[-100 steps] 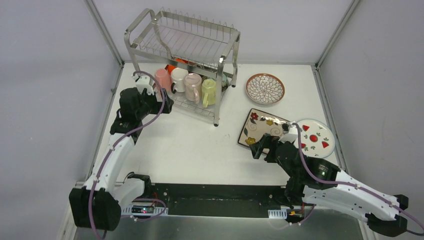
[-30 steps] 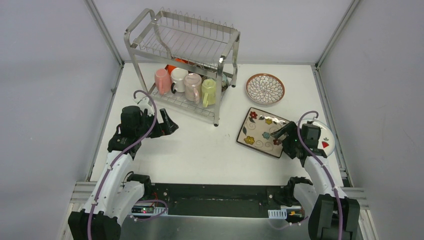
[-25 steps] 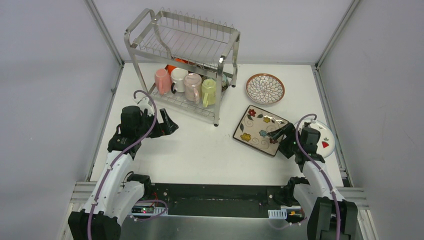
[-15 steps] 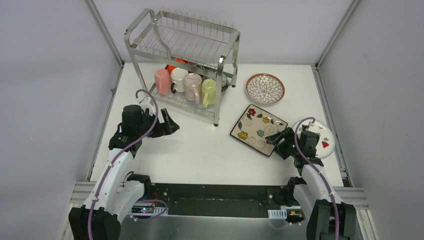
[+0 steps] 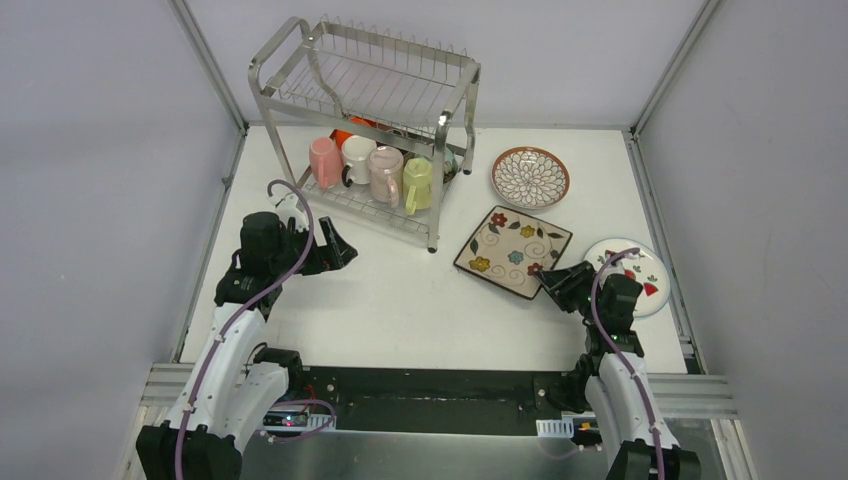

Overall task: Load the mixed dishes into the dish rack
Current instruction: Adjust the plate at the center of the board.

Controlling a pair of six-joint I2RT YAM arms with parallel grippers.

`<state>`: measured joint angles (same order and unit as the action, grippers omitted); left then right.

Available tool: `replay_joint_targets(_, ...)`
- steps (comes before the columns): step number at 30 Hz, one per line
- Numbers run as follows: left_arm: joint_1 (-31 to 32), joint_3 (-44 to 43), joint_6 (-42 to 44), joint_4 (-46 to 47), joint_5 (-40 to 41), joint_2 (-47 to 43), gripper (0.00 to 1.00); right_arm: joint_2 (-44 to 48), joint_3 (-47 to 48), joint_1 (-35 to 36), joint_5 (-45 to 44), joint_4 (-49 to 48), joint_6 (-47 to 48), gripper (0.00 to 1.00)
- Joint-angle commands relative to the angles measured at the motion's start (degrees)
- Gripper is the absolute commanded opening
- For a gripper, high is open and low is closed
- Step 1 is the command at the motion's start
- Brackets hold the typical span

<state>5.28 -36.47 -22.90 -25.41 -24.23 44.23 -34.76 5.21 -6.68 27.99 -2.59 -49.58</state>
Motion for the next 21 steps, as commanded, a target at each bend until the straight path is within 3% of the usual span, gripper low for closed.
replay_joint_targets(1, 0.4, -0.3, 1.1, 1.5, 0.3, -0.3, 0.86, 2.1, -1.3, -0.3, 1.0, -10.0, -4.0, 0.33)
replay_joint_targets(4, 0.4, -0.5, 1.1, 0.4, 0.6, -0.4, 0.86, 2.5, -1.4, -0.3, 0.6, -10.1, -2.9, 0.25)
replay_joint_targets(9, 0.4, -0.8, 1.2, 0.4, 1.9, -1.0, 0.87, 2.5, -1.1, -0.3, 1.2, -10.0, -1.3, 0.00)
replay_joint_targets(14, 0.4, -1.3, 1.7, -0.2, 2.1, -0.3, 0.88, 5.7, 1.0, -0.3, 2.3, -1.7, 0.0, 0.00)
replay_joint_targets(21, 0.4, -1.9, -3.4, -2.9, -1.7, -1.0, 0.86, 9.0, 9.7, -0.2, 3.8, 24.4, 6.2, 0.00)
